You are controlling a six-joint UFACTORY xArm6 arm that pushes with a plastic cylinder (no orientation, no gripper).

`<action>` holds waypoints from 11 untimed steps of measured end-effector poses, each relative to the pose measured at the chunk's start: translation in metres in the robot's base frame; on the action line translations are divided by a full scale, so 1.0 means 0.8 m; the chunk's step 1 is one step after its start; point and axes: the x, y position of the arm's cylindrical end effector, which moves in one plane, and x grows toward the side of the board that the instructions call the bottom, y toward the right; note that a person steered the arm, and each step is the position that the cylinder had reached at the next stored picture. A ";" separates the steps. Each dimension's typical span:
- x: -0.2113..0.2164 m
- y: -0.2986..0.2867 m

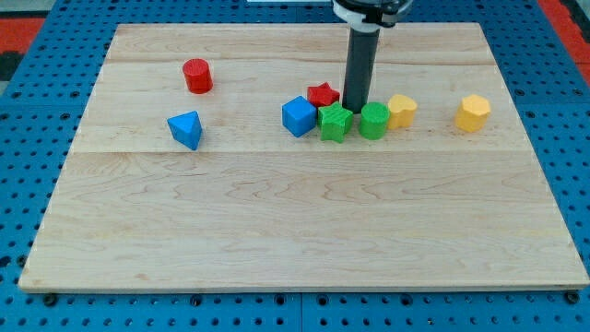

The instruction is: Form a triangle with green blocks and red star

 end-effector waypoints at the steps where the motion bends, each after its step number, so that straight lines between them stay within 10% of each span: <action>1: 0.006 0.018; 5: 0.106 0.084; 11: 0.032 0.152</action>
